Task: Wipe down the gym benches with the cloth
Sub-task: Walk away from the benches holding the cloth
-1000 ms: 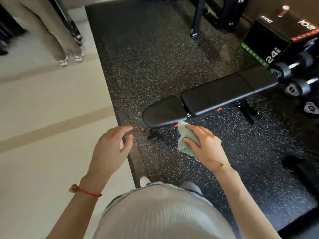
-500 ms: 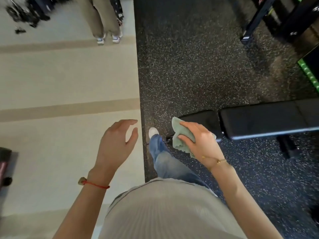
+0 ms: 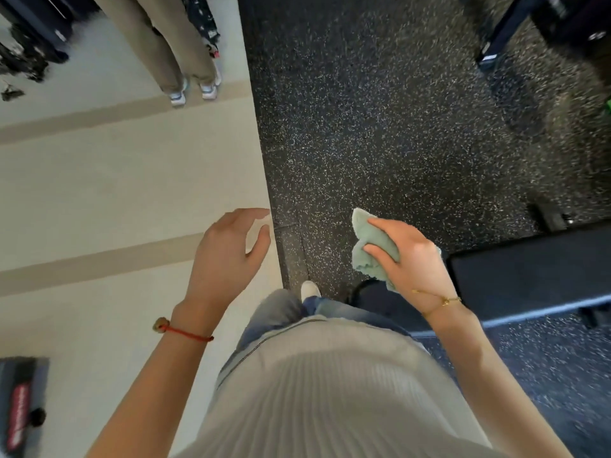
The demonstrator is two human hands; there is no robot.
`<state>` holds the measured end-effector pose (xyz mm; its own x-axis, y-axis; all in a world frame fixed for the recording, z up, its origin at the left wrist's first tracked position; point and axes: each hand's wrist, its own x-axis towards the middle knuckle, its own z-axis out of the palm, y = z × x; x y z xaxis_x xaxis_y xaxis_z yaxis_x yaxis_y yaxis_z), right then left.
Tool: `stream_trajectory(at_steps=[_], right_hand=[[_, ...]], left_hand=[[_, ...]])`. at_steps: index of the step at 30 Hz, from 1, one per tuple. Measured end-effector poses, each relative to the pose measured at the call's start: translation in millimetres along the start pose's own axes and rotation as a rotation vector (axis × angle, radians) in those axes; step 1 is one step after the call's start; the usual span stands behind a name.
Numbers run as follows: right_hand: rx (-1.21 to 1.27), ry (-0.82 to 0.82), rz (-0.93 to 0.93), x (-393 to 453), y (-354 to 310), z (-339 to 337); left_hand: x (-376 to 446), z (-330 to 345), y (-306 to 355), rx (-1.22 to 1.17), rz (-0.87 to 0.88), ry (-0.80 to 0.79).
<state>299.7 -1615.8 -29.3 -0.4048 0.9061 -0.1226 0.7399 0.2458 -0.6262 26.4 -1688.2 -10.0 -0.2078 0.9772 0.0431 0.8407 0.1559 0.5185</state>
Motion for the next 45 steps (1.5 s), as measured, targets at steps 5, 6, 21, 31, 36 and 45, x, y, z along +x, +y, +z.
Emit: stream_trajectory(at_steps=[5, 6, 21, 31, 36, 45], right_hand=[[0.009, 0.063, 0.095, 66, 5, -20], [0.004, 0.079, 0.113, 80, 8, -24], [-0.001, 0.36, 0.409, 300, 87, -127], [0.043, 0.605, 0.691, 353, 181, -207], [0.049, 0.675, 0.789, 359, 266, -270], [-0.028, 0.747, 0.858, 354, 417, -432]], left_hand=[[98, 5, 3, 0.002, 0.09, -0.074], [119, 8, 4, 0.004, 0.112, -0.092], [477, 76, 89, 0.007, 0.538, -0.252], [633, 166, 245, 0.016, 0.869, -0.483], [689, 239, 349, -0.001, 0.957, -0.509], [748, 346, 548, -0.05, 1.052, -0.512]])
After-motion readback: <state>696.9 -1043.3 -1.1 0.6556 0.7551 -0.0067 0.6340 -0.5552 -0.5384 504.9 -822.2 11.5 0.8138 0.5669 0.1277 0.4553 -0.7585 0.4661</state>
